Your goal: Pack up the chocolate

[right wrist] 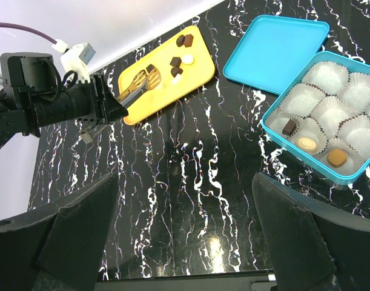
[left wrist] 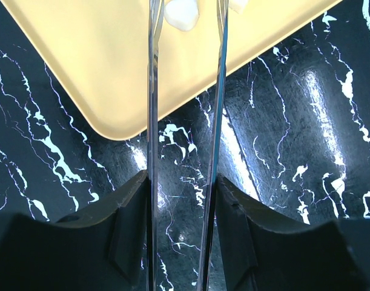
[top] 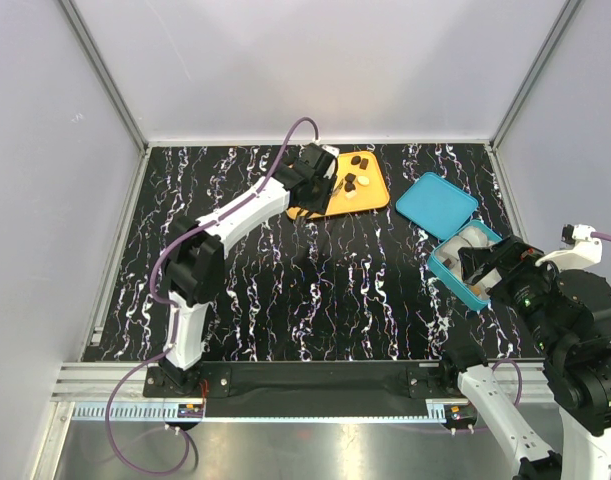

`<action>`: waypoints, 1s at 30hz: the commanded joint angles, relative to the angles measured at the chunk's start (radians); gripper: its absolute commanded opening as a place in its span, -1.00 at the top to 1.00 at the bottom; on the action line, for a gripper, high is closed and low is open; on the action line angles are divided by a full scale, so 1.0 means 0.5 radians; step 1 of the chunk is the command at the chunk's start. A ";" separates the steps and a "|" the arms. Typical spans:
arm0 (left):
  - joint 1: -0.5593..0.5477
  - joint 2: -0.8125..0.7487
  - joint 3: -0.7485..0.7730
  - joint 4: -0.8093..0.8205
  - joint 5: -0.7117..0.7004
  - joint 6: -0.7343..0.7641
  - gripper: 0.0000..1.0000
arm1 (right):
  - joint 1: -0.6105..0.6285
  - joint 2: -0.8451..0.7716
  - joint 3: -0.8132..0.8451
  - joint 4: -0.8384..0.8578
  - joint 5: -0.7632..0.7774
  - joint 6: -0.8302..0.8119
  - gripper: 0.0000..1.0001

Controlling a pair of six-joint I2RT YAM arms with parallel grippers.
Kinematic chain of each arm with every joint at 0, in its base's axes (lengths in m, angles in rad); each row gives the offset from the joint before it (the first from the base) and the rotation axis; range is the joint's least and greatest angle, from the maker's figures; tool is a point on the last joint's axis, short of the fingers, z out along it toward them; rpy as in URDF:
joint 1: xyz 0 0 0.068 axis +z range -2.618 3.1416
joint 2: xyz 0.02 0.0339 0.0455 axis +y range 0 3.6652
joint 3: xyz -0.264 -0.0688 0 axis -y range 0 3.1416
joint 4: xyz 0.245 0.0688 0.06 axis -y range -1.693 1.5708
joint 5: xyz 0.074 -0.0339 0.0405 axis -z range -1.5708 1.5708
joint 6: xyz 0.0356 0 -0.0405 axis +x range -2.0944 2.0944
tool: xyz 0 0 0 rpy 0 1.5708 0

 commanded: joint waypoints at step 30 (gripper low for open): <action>0.046 0.162 0.017 0.110 0.074 -0.054 0.16 | 0.006 -0.027 -0.007 0.052 0.027 -0.027 -0.99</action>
